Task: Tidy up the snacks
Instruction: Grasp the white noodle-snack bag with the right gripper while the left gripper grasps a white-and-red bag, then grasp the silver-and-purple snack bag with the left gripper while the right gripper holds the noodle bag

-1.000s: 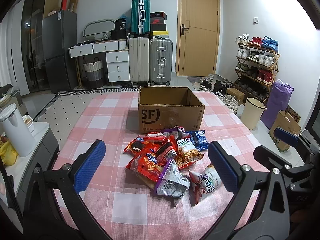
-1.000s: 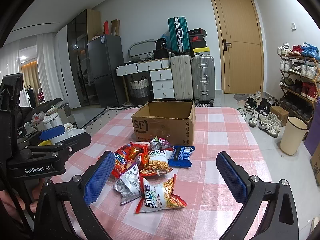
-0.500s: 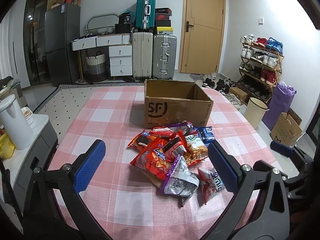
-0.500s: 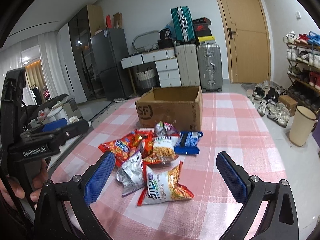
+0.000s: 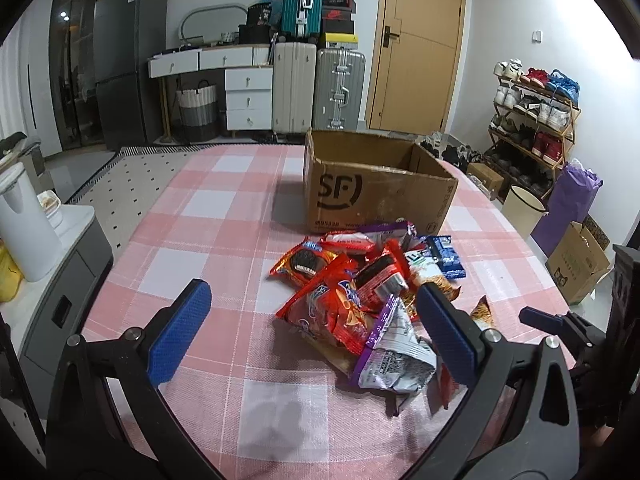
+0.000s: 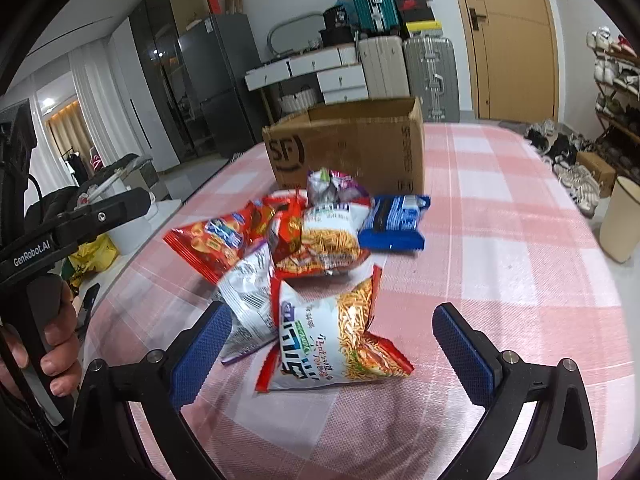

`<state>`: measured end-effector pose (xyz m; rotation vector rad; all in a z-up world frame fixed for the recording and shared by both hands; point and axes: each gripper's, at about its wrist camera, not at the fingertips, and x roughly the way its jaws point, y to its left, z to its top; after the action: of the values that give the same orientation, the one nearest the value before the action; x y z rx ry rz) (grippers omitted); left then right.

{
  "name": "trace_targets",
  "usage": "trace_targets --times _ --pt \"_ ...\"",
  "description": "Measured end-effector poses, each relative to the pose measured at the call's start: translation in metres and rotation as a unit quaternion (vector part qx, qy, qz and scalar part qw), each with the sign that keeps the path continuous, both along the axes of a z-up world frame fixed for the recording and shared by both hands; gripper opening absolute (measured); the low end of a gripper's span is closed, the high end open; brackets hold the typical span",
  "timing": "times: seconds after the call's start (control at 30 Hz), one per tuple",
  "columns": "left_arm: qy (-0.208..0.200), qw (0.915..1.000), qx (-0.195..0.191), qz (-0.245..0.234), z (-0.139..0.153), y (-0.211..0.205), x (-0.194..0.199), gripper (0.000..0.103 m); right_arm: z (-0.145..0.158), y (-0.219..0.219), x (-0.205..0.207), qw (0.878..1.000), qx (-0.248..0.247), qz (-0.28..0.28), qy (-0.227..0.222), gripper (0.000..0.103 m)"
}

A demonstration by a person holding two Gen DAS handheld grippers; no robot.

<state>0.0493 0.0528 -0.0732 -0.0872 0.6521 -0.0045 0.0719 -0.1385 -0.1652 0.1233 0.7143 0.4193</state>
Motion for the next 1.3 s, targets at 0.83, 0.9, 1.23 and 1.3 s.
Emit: trace_targets --times 0.83,0.9,1.23,1.3 --pt "0.021 0.9997 0.0 0.012 -0.023 0.007 0.016 0.102 -0.034 0.01 0.029 0.996 0.012 0.041 0.074 0.058" --pt "0.019 0.9997 0.001 0.015 -0.022 0.007 0.016 0.102 -0.033 0.009 0.028 0.996 0.013 0.039 0.074 0.058" --pt "0.023 0.9997 -0.005 0.012 -0.02 0.009 0.007 0.102 -0.024 0.002 0.02 0.997 0.025 0.033 0.06 0.058" --pt "0.024 0.9997 -0.008 0.004 -0.02 0.009 0.003 0.102 -0.021 -0.001 0.018 0.998 0.027 0.03 0.055 0.058"
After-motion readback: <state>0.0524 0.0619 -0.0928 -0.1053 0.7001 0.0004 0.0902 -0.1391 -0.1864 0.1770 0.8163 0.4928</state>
